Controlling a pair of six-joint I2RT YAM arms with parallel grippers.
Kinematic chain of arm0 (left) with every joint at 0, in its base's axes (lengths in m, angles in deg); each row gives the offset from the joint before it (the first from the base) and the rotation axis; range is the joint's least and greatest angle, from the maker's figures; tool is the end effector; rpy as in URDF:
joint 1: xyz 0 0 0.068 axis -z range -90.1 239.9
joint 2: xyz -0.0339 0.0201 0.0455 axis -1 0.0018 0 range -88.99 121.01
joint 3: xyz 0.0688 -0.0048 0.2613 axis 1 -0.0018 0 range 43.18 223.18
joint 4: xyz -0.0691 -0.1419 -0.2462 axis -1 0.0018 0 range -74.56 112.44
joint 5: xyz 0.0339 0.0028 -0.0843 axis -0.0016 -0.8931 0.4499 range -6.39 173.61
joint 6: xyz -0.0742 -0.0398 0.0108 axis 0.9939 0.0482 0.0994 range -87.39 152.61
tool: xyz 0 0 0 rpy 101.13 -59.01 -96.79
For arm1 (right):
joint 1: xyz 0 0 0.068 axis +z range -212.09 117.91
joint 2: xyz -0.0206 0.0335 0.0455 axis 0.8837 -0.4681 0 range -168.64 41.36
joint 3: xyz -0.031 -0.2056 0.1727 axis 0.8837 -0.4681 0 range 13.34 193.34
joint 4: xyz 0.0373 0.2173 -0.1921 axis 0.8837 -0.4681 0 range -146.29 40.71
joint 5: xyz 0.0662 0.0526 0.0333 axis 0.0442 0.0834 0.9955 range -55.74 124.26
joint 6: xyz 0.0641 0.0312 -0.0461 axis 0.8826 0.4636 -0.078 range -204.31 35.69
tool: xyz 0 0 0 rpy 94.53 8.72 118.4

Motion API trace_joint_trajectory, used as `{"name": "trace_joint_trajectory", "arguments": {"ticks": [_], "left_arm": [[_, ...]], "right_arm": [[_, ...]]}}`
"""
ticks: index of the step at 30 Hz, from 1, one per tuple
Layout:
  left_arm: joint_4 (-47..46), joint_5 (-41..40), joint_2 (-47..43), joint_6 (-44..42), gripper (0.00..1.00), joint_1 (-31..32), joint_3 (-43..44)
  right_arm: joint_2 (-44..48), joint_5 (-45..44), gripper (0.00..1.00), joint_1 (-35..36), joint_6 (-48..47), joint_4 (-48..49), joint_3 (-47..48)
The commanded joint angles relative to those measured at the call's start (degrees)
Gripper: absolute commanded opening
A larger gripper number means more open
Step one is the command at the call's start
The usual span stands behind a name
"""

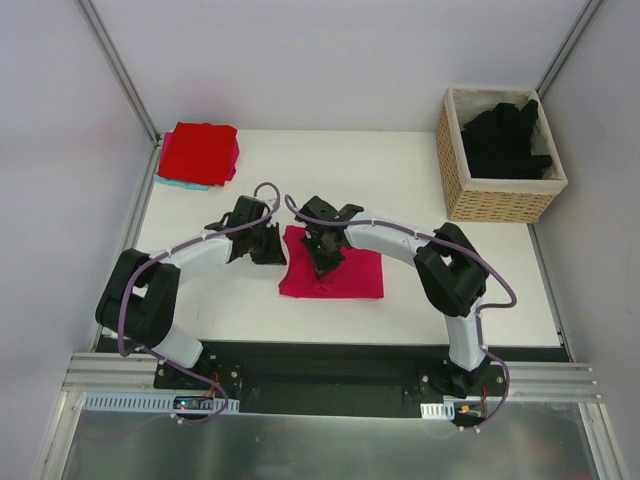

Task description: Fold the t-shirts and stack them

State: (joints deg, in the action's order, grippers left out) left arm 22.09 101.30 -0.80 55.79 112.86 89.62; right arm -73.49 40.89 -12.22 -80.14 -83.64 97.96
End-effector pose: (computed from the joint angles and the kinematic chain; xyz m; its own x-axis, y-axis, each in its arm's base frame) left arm 0.3182 -0.1594 0.1260 -0.8524 -0.0462 -0.5208 0.2414 0.8489 -0.4703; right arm 0.2923 0.3599 0.1288 -0.6381 -0.6450 -0.4204 -0.7470 0.6510 0.1352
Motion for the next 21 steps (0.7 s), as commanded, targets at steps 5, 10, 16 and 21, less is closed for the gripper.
{"name": "trace_joint_trajectory", "arguments": {"ticks": [5,10,16,21], "left_arm": [[0.99,0.94,-5.29,-1.82,0.0,-2.3,0.41],[1.34,0.68,-7.93,-2.26,0.0,-3.27,-0.55],[1.69,0.76,-10.13,-2.26,0.0,-4.77,-1.7],[1.87,0.85,-10.84,-2.09,0.0,-5.56,-2.66]], "right_arm": [[11.39,-5.66,0.01,1.72,3.04,-4.94,5.99],[16.22,-8.2,0.01,3.3,4.45,-6.08,7.4],[18.25,-9.45,0.01,4.1,4.54,-6.26,8.37],[18.87,-9.27,0.01,4.19,3.49,-5.73,9.33]]}}
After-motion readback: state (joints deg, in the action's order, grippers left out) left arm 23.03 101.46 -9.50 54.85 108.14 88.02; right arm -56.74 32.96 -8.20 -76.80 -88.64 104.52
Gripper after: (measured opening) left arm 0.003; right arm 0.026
